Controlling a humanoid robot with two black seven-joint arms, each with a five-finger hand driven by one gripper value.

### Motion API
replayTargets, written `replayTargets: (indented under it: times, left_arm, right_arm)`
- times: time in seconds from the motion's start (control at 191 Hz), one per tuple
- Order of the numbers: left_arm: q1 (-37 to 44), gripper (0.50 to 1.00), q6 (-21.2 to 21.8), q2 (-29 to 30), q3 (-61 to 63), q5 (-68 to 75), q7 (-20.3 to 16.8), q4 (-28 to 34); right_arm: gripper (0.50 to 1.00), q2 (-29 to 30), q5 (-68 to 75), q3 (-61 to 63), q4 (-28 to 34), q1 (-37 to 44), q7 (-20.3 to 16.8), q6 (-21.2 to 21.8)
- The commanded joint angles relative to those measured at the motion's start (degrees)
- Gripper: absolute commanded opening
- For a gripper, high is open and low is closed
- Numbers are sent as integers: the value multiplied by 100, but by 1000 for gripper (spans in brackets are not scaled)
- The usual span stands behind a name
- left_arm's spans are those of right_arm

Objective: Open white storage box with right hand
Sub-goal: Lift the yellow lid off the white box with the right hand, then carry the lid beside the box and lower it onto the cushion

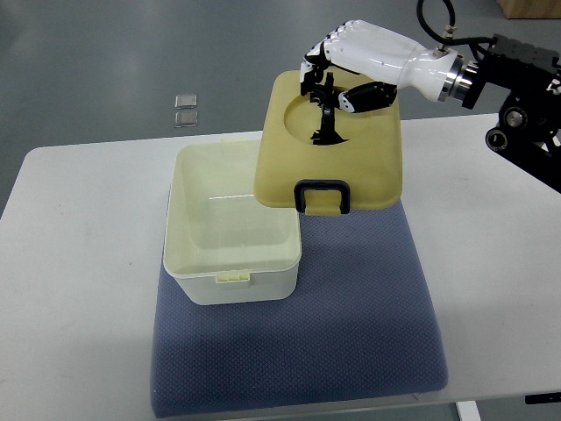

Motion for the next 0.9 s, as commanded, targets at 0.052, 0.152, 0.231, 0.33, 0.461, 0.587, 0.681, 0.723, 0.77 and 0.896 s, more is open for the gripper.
replayTargets:
  times: [0.052, 0.152, 0.231, 0.33, 0.461, 0.587, 0.681, 0.723, 0.77, 0.896]
  left_arm:
    - [-1, 1000, -10, 0, -1, 15, 5, -13]
    - [-1, 1000, -10, 0, -1, 23, 5, -13]
    - [-1, 1000, -10, 0, -9, 23, 5, -13]
    - [-1, 1000, -10, 0, -9, 23, 5, -13]
    - [-1, 1000, -10, 0, -9, 15, 5, -4]
    - [-1, 1000, -10, 0, -9, 15, 5, -4]
    - [-1, 1000, -10, 0, -9, 15, 5, -4]
    - [-1, 1000, -10, 0, -9, 15, 5, -4]
    - [-1, 1000, -10, 0, -9, 15, 5, -4]
    - [-1, 1000, -10, 0, -9, 6, 5, 14]
  right_arm:
    - [500, -413, -8, -27, -26, -324, 224, -32]
    - [500, -562, -26, -45, -87, -509, 373, -50]
    - [500, -606, -43, -54, -140, -667, 444, -50]
    - [500, -588, -79, -124, -324, -764, 498, -59]
    - [500, -518, -79, -142, -500, -887, 498, -67]
    - [500, -465, -87, -194, -500, -1019, 498, -76]
    - [500, -395, -96, -414, -500, -1063, 498, -234]
    - [500, -369, -96, -511, -492, -1071, 498, -313]
    - [500, -334, -96, -607, -492, -1098, 498, -392]
    - [500, -70, -96, -801, -483, -1124, 498, -533]
